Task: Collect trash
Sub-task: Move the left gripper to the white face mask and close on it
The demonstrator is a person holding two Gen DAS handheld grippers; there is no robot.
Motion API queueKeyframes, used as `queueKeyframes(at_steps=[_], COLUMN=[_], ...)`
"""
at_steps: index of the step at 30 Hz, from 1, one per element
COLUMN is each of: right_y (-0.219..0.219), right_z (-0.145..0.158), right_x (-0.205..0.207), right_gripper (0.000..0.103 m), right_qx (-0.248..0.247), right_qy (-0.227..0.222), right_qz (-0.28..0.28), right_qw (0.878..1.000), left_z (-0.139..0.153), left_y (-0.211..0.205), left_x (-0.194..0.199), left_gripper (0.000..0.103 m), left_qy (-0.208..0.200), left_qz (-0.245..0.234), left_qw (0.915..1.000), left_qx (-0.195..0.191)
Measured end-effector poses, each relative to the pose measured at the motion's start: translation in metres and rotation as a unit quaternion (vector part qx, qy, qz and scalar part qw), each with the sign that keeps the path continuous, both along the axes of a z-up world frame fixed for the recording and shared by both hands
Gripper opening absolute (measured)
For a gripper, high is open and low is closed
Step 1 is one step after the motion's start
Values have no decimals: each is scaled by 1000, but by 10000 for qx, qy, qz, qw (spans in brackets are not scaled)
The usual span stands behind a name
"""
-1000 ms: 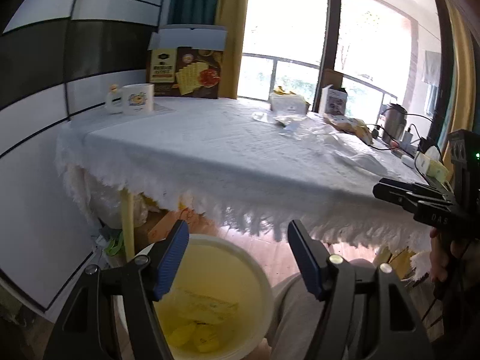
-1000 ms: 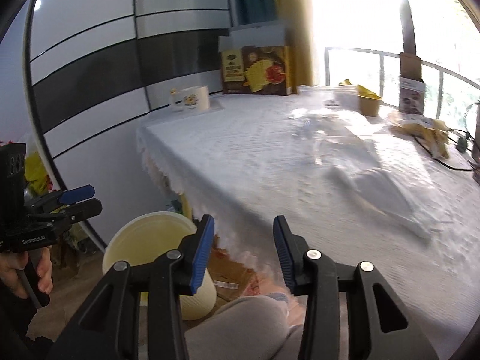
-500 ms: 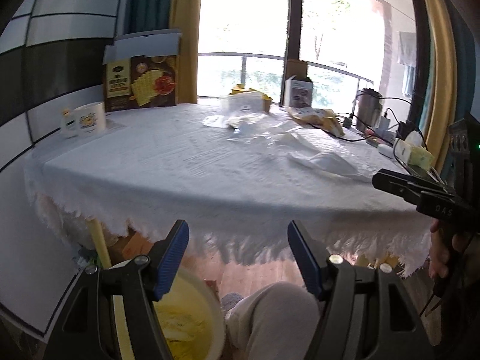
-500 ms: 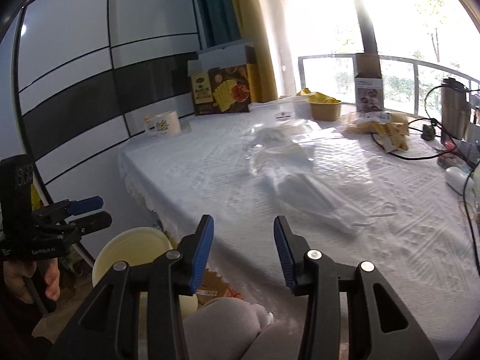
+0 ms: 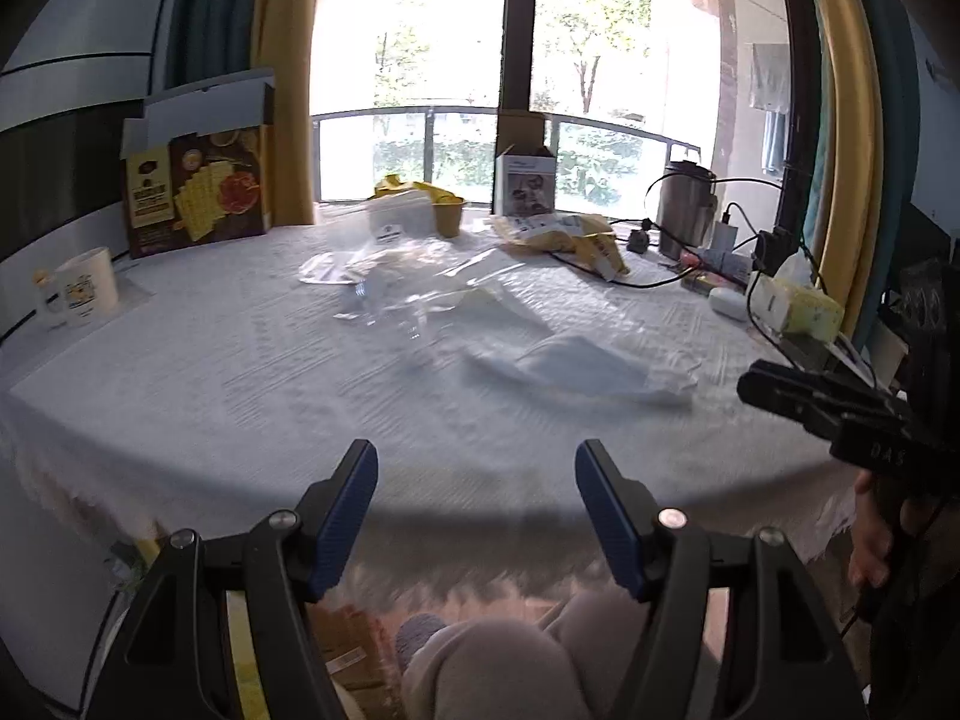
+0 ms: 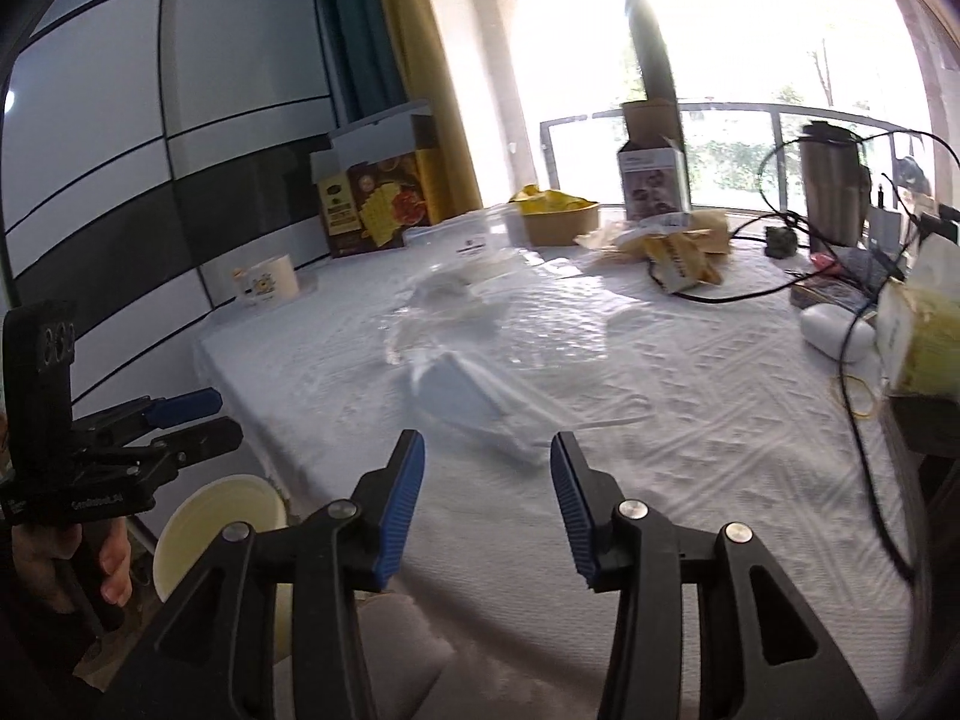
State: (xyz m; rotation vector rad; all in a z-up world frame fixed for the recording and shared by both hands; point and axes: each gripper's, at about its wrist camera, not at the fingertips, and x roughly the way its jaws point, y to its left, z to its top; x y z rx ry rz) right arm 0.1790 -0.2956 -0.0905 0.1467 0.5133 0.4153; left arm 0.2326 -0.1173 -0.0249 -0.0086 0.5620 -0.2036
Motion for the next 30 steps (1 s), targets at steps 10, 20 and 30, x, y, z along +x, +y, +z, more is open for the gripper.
queueKeyframes(at_steps=[10,20,30], right_y=[-29,-37,-40], right_z=[0,4,12], right_x=[10,23,39], right_gripper=[45,51,53], right_qx=[46,-75,-235], right_qy=[-5,5,47], right_qz=[-264,-485,-555], right_qw=[9996,9988,9982], left_z=[-1,-6,-14], left_y=[-38,-55,-83], left_x=[41,84,119], left_gripper=[69,69,69], left_qy=[60,429,737], left_qz=[-347,-560,-828], left_qw=[9994,9974,9936], left_qx=[44,-166,219])
